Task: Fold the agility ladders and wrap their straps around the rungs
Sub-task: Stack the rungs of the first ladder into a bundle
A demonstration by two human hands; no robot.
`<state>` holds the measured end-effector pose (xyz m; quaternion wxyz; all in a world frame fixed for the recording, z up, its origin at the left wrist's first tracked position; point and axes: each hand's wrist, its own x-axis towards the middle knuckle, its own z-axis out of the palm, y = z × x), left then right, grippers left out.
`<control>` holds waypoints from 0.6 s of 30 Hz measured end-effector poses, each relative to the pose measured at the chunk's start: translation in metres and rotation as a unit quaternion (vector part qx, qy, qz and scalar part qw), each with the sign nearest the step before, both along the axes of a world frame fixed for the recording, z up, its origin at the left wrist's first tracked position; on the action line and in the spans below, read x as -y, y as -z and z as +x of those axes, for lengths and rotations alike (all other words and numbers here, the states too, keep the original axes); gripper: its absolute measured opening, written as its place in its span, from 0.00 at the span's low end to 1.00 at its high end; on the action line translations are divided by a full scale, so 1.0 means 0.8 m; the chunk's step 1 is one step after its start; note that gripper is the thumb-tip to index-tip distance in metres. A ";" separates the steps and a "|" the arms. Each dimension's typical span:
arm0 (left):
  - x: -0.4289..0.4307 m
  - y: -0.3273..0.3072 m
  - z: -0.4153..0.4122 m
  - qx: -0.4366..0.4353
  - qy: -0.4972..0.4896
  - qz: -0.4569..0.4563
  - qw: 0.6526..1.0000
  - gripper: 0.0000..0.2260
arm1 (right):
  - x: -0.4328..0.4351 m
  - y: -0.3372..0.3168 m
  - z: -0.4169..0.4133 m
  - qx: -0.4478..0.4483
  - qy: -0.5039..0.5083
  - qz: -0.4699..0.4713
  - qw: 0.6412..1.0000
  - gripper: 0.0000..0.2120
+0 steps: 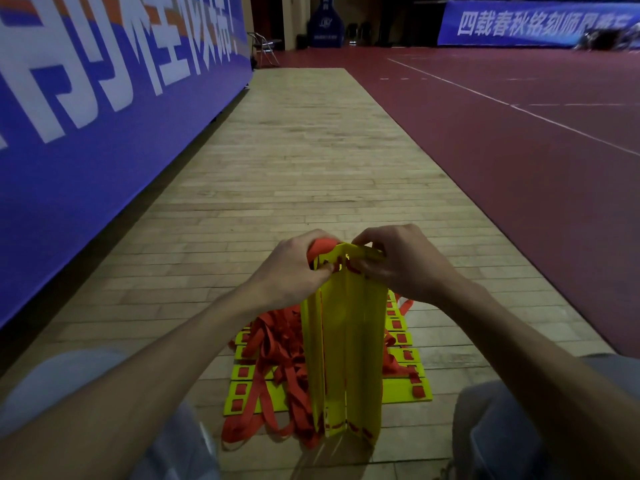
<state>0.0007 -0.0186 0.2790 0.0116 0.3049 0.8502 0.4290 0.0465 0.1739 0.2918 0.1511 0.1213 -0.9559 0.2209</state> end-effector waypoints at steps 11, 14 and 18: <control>0.000 0.005 0.007 -0.013 -0.075 0.046 0.996 0.12 | -0.002 0.001 0.000 0.003 0.028 -0.012 1.000 0.12; -0.001 0.004 0.008 0.042 -0.024 0.058 0.997 0.16 | -0.002 0.001 0.000 0.010 0.018 -0.023 1.000 0.12; -0.003 -0.002 0.014 0.116 0.059 0.057 0.990 0.14 | 0.006 -0.001 0.003 0.026 -0.030 -0.027 0.999 0.11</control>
